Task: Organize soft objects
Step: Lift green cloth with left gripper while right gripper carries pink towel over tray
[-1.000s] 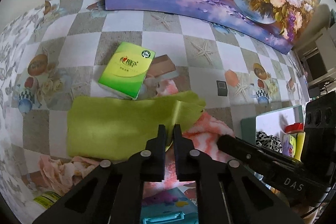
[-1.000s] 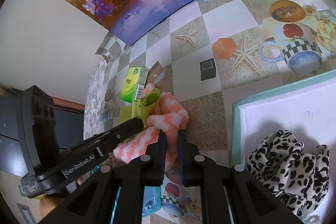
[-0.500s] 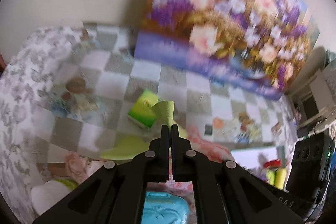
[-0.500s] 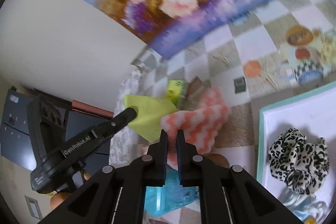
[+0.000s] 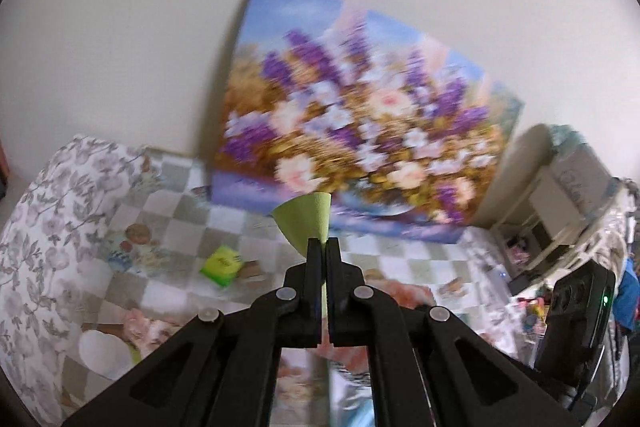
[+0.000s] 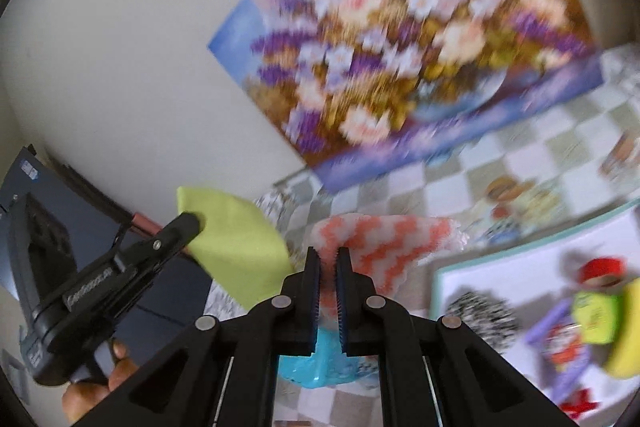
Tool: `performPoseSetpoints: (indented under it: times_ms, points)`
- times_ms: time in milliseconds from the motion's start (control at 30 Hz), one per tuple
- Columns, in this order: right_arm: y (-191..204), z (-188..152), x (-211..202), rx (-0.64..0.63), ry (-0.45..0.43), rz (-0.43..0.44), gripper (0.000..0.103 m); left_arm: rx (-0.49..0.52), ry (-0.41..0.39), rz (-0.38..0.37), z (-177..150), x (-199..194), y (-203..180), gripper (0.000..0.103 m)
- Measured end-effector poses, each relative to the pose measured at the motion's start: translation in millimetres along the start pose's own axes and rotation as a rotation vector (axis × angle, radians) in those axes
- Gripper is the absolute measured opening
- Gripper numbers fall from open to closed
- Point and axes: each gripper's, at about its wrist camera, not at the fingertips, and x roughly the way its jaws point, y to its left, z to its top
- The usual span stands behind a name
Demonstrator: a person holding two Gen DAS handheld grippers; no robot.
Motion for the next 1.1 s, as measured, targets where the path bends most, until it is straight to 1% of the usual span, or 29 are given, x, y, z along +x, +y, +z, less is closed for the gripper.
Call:
performPoseSetpoints:
  times_ms: [67, 133, 233, 333, 467, 567, 667, 833, 933, 1100]
  points:
    - [-4, 9, -22, -0.01, -0.039, -0.03, 0.008, 0.008, -0.017, -0.038, -3, -7, -17, 0.001]
    - [-11, 17, -45, -0.016, -0.079, -0.081, 0.008, 0.015, -0.027, -0.074, -8, -10, -33, 0.001]
    - [-25, 26, -71, -0.005, -0.121, -0.146, 0.008, 0.021, -0.025, -0.131, -19, -8, -57, 0.001]
    - [-44, 31, -92, 0.016, -0.151, -0.214, 0.008, 0.028, 0.013, -0.188, -36, 7, -79, 0.001]
    - [-73, 35, -113, 0.051, -0.176, -0.316, 0.008, 0.049, 0.09, -0.215, -59, 33, -98, 0.001]
    - [-98, 37, -120, 0.083, -0.173, -0.39, 0.008, 0.073, 0.156, -0.204, -75, 55, -108, 0.001]
    - [-122, 36, -116, 0.117, -0.138, -0.445, 0.008, 0.09, 0.215, -0.18, -90, 77, -112, 0.001]
    - [-160, 27, -92, 0.189, -0.049, -0.472, 0.008, 0.081, 0.304, -0.141, -111, 107, -108, 0.001]
    - [-168, 22, -75, 0.192, -0.001, -0.493, 0.008, 0.074, 0.356, -0.118, -123, 122, -104, 0.001]
    - [-180, 13, -57, 0.192, 0.065, -0.54, 0.008, 0.072, 0.404, -0.068, -132, 141, -96, 0.001]
